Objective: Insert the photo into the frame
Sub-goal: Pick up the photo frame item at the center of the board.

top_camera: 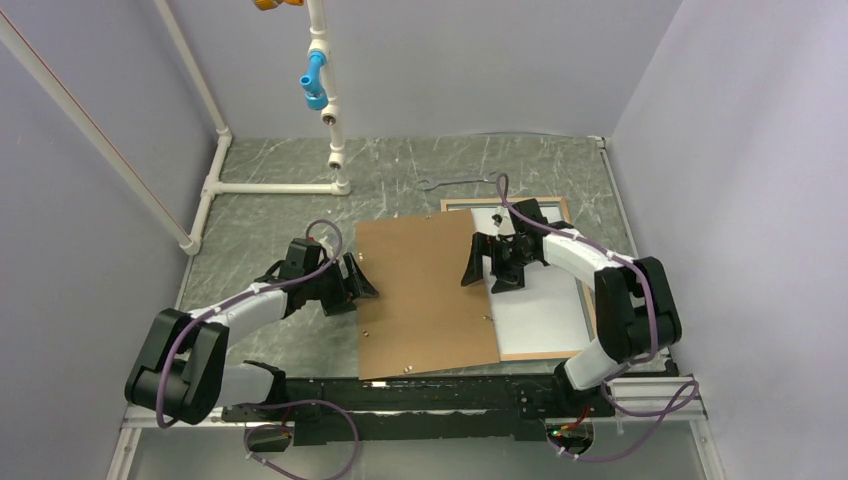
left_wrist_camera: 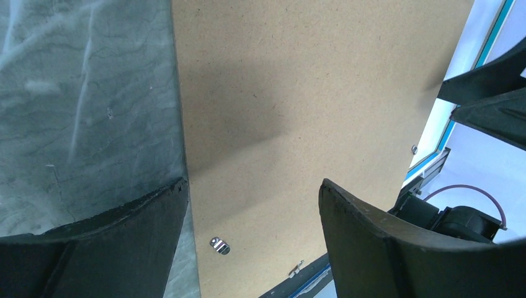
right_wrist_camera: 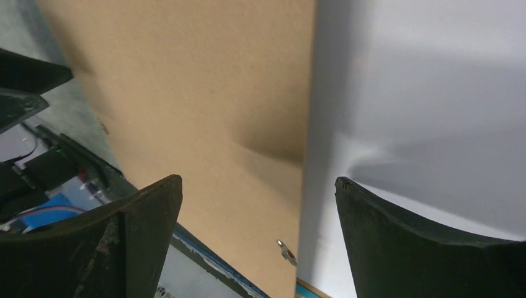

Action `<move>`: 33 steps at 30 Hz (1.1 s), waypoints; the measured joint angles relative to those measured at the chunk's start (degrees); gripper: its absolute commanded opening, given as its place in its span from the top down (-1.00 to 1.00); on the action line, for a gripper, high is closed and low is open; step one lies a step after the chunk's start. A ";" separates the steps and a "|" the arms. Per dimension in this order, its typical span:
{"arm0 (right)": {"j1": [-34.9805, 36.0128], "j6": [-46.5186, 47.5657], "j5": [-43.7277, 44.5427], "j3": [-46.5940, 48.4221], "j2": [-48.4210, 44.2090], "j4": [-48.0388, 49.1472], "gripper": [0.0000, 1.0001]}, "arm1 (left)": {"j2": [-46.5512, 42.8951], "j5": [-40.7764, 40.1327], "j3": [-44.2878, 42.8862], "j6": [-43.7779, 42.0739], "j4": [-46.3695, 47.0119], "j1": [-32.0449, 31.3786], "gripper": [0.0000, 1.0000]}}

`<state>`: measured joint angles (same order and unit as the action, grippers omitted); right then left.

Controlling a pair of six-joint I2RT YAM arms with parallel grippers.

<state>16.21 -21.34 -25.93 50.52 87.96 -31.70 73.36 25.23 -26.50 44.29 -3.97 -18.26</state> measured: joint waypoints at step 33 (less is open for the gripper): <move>-2.95 -14.58 -28.61 -9.14 -6.38 24.22 1.00 | 1.53 -2.23 -2.78 -0.09 -3.08 -2.58 -0.62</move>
<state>13.26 -35.92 -54.54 41.39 81.58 -7.49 74.89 23.00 -29.28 44.21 -7.05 -20.84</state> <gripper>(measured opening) 0.112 0.810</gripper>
